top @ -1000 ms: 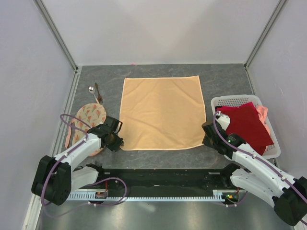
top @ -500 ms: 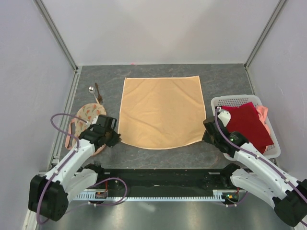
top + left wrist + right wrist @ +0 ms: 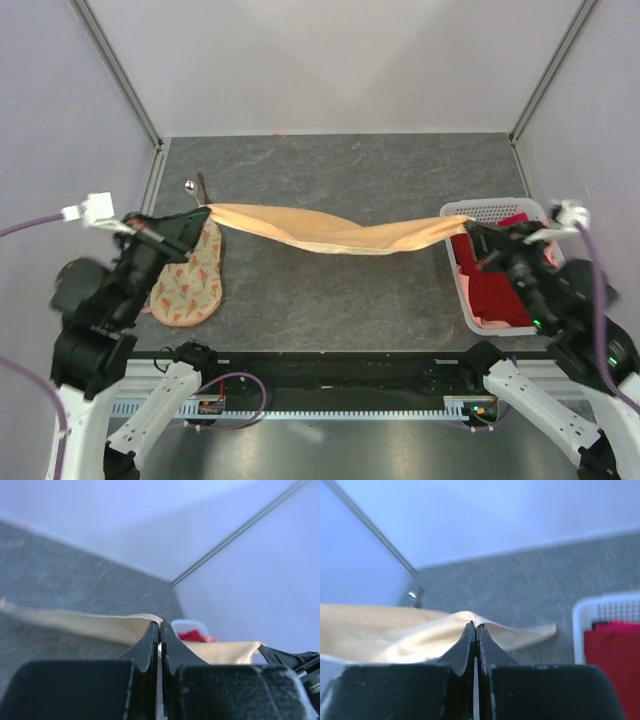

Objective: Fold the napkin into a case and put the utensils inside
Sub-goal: Flatten the napkin at the center of the board.

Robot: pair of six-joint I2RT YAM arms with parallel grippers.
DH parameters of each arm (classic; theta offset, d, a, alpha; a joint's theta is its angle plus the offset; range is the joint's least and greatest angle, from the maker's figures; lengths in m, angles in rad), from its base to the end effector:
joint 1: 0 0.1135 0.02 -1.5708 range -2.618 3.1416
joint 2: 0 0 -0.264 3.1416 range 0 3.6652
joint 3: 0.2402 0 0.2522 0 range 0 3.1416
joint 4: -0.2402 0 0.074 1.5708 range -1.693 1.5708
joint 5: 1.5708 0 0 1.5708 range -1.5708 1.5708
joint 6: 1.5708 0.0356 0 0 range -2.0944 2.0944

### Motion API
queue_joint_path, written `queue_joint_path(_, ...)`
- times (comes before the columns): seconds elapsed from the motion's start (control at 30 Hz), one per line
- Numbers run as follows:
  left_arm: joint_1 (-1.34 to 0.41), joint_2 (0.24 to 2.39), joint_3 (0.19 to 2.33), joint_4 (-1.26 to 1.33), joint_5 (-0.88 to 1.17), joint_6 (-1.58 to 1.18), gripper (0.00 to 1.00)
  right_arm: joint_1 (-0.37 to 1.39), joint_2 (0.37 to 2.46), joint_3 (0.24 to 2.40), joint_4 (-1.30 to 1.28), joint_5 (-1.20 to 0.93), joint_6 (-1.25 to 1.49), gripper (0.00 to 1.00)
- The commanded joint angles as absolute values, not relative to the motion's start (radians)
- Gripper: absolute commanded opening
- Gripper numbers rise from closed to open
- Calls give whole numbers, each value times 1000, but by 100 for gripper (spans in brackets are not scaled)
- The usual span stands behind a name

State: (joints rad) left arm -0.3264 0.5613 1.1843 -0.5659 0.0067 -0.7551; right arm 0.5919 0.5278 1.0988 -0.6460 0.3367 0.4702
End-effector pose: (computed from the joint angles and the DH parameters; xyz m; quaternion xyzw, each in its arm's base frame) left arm 0.0661 -0.0226 0.4519 -0.1437 0.6714 -0.3762 0.6221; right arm 0.0671 0.0309 0.4213 0.0698 0.7283 0.2336 0.6404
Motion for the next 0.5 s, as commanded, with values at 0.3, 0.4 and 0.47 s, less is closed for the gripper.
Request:
queue_joint_path(0.3,-322,544,1333,-385,8,-658,2,592,464,1299,-512,342,291,0)
queue_joint_path(0.4,-322,638,1278,-356,-23,-673,2,592,584,1305,-522,568,334,0)
queue_joint_path(0.47,-322,710,1278,-385,-90,-683,2,592,690,1307,-502,682,327,0)
